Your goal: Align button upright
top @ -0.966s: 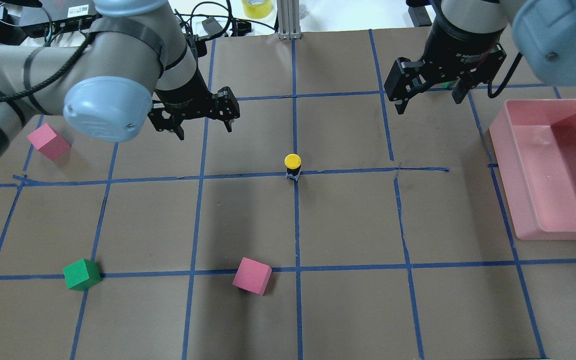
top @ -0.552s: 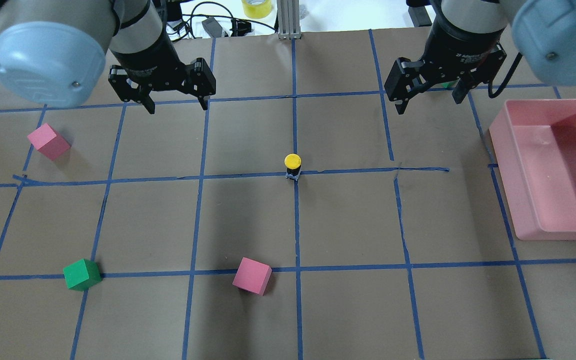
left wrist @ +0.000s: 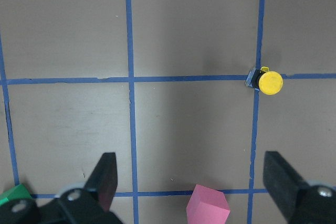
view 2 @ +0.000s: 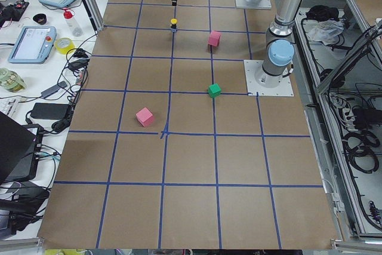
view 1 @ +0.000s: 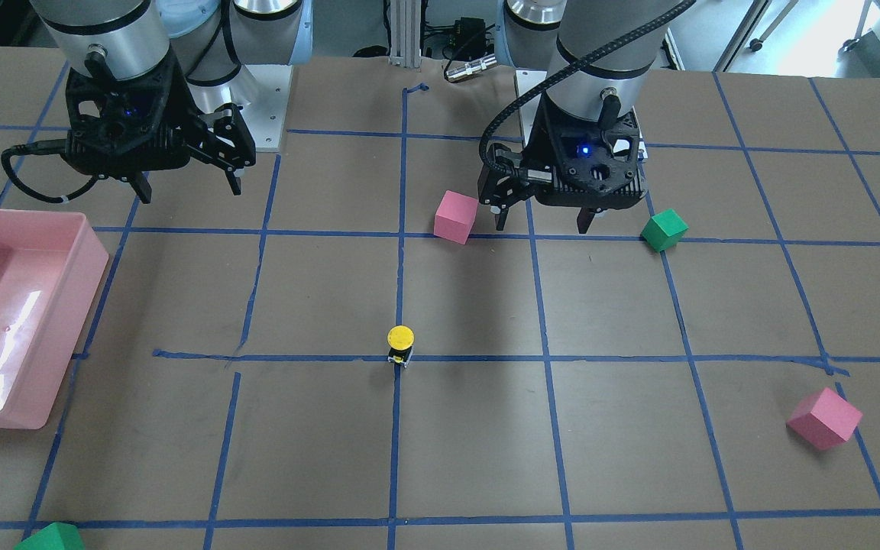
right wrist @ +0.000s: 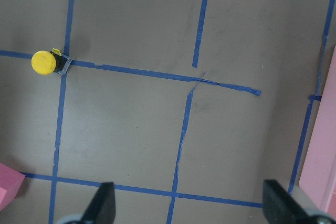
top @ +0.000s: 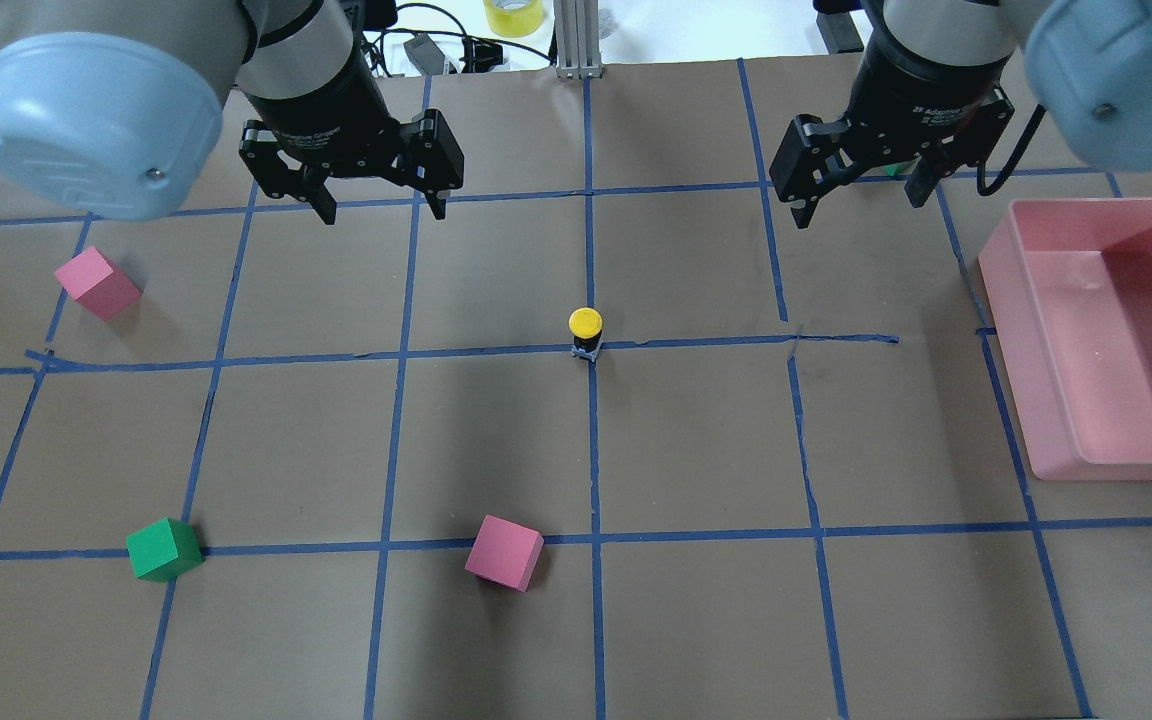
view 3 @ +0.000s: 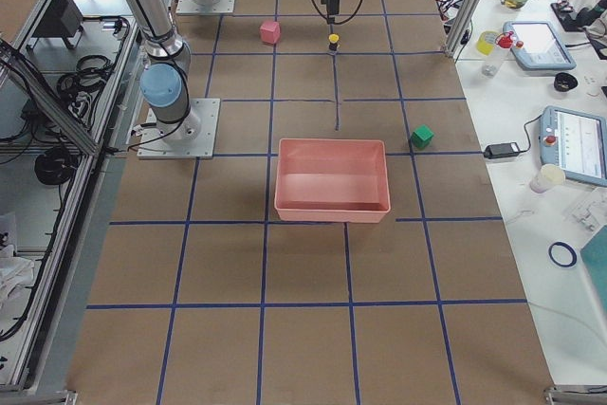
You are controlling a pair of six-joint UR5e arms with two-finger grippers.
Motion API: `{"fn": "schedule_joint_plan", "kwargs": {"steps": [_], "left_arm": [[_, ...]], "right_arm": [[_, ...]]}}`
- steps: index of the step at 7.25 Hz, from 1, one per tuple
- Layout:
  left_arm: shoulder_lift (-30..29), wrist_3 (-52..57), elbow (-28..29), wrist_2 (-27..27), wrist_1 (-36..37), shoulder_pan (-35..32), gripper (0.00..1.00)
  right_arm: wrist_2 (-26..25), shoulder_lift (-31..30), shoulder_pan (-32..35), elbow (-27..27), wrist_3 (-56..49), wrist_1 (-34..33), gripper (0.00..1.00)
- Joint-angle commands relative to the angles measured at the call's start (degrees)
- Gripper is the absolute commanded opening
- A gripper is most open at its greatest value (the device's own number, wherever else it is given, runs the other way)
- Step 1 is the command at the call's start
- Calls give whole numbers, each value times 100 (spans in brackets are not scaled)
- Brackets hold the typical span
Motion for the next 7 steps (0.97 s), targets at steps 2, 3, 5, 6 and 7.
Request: {"fn": "schedule_joint_plan", "kwargs": {"steps": [2,3,5,6,7], "left_arm": [[179,707,-19,8,-103,386,100],[197,752,-2,-44,-104,475,100],[258,744,-19,17,-139,502,100],[267,744,-19,17,-140,519,100],[276,744,-28,26,-140,528,100]], "right_arm": [[21,0,-20,0,9,-4,100],[21,9,-46,0,9,-13,100],[38,9,-239,9,44,92,100],[39,9,-249,9,35,84,100],[39,9,-249,0,35,84,100]]}}
